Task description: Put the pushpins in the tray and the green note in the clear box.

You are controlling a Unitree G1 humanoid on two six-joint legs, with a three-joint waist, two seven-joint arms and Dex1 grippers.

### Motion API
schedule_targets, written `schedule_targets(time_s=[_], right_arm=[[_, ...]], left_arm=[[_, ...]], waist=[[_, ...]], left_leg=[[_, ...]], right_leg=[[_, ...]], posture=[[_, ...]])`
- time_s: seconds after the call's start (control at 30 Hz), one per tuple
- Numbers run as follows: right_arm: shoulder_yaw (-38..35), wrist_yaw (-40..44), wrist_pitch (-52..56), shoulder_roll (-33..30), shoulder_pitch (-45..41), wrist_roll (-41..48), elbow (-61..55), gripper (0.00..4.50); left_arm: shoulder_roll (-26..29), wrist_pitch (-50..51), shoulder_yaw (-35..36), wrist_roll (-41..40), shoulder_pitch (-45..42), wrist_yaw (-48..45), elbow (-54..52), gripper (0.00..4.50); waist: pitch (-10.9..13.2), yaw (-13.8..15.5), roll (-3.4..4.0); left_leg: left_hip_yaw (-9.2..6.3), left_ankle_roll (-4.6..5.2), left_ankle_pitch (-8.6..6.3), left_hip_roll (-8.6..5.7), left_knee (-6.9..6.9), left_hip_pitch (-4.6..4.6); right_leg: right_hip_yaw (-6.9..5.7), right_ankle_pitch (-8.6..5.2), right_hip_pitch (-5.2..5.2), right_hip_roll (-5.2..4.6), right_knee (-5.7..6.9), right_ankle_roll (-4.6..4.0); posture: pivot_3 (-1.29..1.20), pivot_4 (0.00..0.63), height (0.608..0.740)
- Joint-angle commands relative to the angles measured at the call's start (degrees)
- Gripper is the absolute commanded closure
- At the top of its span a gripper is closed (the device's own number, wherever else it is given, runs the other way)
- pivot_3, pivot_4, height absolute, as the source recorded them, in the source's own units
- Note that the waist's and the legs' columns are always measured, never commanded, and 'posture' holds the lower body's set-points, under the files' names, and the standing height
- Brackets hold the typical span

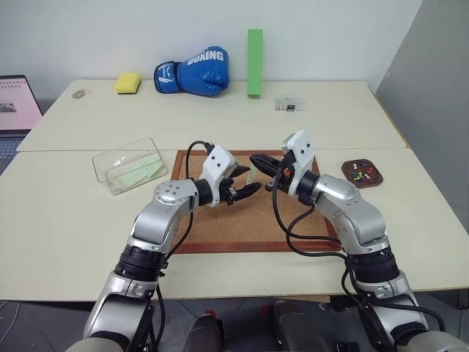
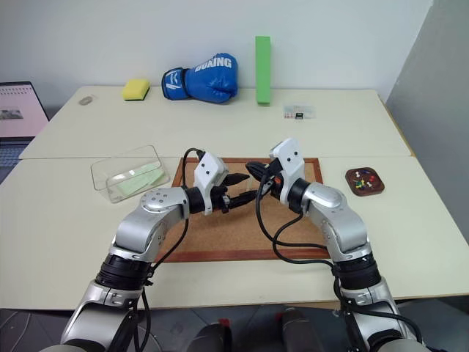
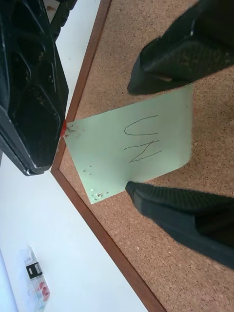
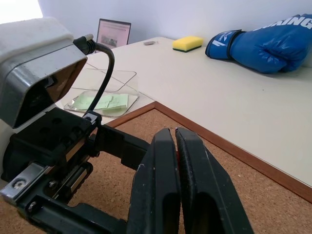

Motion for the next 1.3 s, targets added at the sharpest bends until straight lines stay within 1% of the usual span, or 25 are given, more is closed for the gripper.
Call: schedule_targets(time_s=[0.03,0.07,0.17,0.23,0.3,0.37,0.63,0.67,0.77,0.8,1.0,1.1,1.2,1.3], right_arm=[[-0.7,-0.1,0.0,0.4,-2.2,1.1,-2.9,4.50],[-0.7,0.0,0.0,0.4,-2.2,1.1,-2.8,4.50],[-0.7,0.1,0.1,0.4,-2.2,1.1,-2.8,4.50],[-0.7,0.1,0.1,0.4,-2.2,1.1,-2.8,4.50],[-0.7,0.2,0.2,0.4,-2.1,1.2,-2.9,4.50],[-0.7,0.1,0.2,0.5,-2.1,1.2,-3.0,4.50],[-1.0,-0.2,0.2,0.5,-2.0,1.2,-3.1,4.50],[-1.3,-0.5,0.0,0.6,-2.2,1.0,-2.8,4.50],[-2.6,-1.7,-0.6,0.7,-3.3,0.6,-1.4,4.50],[-2.9,-2.0,-0.7,0.8,-3.5,0.7,-1.1,4.50],[-5.1,-3.0,-0.9,0.6,-5.3,0.9,0.8,4.50],[-5.7,-3.4,-1.3,-0.1,-5.2,0.0,1.2,4.50],[-7.0,-6.4,-2.4,-2.4,-4.2,-3.2,3.2,4.50],[-9.4,-11.0,-3.9,-4.5,-2.9,-6.3,6.1,4.50]], left_arm=[[0.6,-0.6,0.0,0.3,-1.2,-0.5,-0.6,2.55],[0.6,-0.7,0.1,0.3,-1.2,-0.6,-0.5,2.70],[1.0,-1.2,0.2,0.7,-1.1,-0.6,0.0,3.41],[1.0,-1.3,0.2,0.8,-1.1,-0.5,0.1,3.73],[1.0,-1.3,0.2,0.8,-1.1,-0.5,0.2,4.21],[1.1,-1.3,0.1,0.8,-1.2,-0.8,0.2,4.49],[1.6,-1.3,0.0,0.8,-1.4,-2.2,0.2,4.49],[2.4,-1.4,-0.7,1.0,-0.9,-3.5,-0.4,4.49],[7.3,-8.4,-5.8,6.6,0.9,-7.8,-1.2,4.49],[7.8,-9.5,-6.3,7.1,1.1,-8.1,-1.0,4.49],[7.5,-11.0,-4.9,6.7,-0.1,-8.1,1.5,4.49],[6.8,-11.4,-4.4,5.6,-0.4,-8.3,1.0,4.49],[4.5,-9.0,-2.7,1.1,-0.9,-9.1,-2.1,4.49],[3.0,-7.3,-2.2,-2.7,-0.4,-10.7,-6.1,4.49]], waist=[[0.0,0.0,0.00],[0.0,0.0,0.00],[0.0,0.0,0.00],[0.0,0.0,0.00],[0.0,0.0,0.00],[0.0,0.0,0.00],[0.0,0.0,0.00],[0.0,0.0,0.00],[0.0,-0.2,0.01],[0.0,-0.1,0.02],[0.0,0.0,0.01],[0.0,0.0,0.02],[0.0,0.1,0.02],[0.0,0.3,0.01]], left_leg=[[0.00,0.00,0.00,0.00,0.00,0.00],[0.00,0.00,0.00,0.00,0.00,0.00],[0.00,0.00,0.00,0.00,0.00,0.00],[0.00,0.00,0.00,0.00,0.00,0.00],[0.00,0.00,0.00,0.00,0.00,0.00],[0.00,0.00,0.00,0.00,0.00,0.00],[0.00,0.00,0.00,0.00,0.00,0.00],[0.00,0.00,0.00,0.00,0.00,0.00],[0.01,0.00,0.00,0.01,-0.02,0.01],[0.01,0.00,0.00,0.01,-0.03,0.01],[0.01,0.00,0.00,0.00,-0.01,-0.03],[0.00,0.00,0.00,0.00,-0.02,-0.03],[0.00,0.00,0.00,0.00,-0.02,-0.08],[0.00,0.00,0.00,-0.03,0.00,-0.14]], right_leg=[[0.00,0.00,0.00,0.00,0.00,0.00],[0.00,0.00,0.00,0.00,0.00,0.00],[0.00,0.00,0.00,0.00,0.00,0.00],[0.00,0.00,0.00,0.00,0.00,0.00],[0.00,0.00,0.00,0.00,0.00,0.00],[0.00,0.00,0.00,0.00,0.00,0.00],[0.00,0.00,0.00,0.00,0.00,0.00],[0.00,0.00,0.00,0.00,0.00,0.00],[0.01,0.00,-0.02,0.01,0.00,0.00],[0.01,0.00,-0.02,0.01,0.00,-0.01],[0.01,0.00,-0.02,-0.01,-0.02,-0.01],[-0.01,0.00,-0.02,0.00,-0.02,-0.01],[-0.01,0.00,-0.02,-0.01,-0.05,-0.01],[-0.02,0.00,-0.03,-0.04,-0.08,0.00]], posture=[[0.00,0.150,0.740],[0.00,0.150,0.740],[0.00,0.150,0.740],[0.00,0.150,0.740],[0.00,0.150,0.740],[0.00,0.150,0.740],[0.00,0.150,0.740],[0.00,0.150,0.740],[0.00,0.150,0.740],[0.00,0.150,0.740],[0.00,0.150,0.740],[0.00,0.150,0.740],[0.00,0.150,0.740],[0.00,0.150,0.740]])
